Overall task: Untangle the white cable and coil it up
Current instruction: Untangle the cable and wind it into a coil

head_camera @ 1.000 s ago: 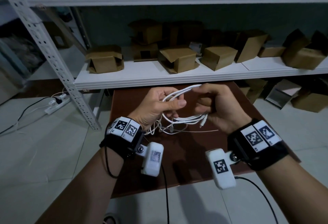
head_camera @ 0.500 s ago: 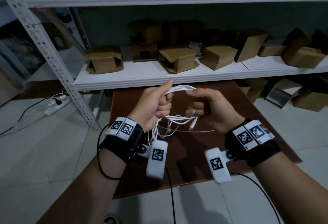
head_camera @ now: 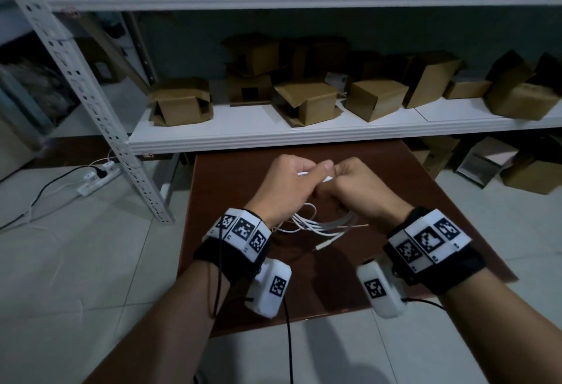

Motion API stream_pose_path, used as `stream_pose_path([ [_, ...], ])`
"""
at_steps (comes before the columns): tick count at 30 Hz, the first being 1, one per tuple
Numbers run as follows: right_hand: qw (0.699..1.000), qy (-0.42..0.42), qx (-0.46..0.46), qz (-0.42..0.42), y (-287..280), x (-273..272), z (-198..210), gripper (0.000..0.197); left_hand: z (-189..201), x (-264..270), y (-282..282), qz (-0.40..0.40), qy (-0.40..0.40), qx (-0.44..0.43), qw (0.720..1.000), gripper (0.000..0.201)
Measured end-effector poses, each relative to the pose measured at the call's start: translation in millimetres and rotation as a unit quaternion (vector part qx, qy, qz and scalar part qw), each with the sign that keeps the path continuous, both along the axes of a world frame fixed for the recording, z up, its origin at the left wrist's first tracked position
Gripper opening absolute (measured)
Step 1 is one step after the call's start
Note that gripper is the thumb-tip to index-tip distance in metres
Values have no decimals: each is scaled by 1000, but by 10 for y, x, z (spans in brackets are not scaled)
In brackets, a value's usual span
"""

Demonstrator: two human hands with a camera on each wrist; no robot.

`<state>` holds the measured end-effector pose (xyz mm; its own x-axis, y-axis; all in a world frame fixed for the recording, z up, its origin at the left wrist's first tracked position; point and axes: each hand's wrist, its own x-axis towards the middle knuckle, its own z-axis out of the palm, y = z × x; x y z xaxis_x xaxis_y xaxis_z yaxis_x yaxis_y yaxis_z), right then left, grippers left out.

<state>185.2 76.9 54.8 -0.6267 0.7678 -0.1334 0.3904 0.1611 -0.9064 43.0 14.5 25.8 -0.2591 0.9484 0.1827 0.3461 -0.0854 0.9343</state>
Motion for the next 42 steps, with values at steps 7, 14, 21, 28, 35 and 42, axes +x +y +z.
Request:
stream_pose_path([
  [7,990,114,-66,-53,31,46,122,24,81,-160,-56,-103,-82,-14,991,45],
  [14,979,163,-85,-84,35,21,17,32,-37,-176,20,-35,29,43,998,54],
  [21,999,37,5,10,55,47,-34,41,-27,-72,-6,-20,180,48,982,63],
  [28,985,-68,153,39,115,99,68,20,-1,-2,-9,-27,226,45,973,48],
  [35,987,-73,141,-4,34,75,-12,31,35,45,-26,-78,138,54,986,41],
  [42,996,37,41,-64,45,82,-40,23,20,-133,-45,-146,-88,-27,985,38],
])
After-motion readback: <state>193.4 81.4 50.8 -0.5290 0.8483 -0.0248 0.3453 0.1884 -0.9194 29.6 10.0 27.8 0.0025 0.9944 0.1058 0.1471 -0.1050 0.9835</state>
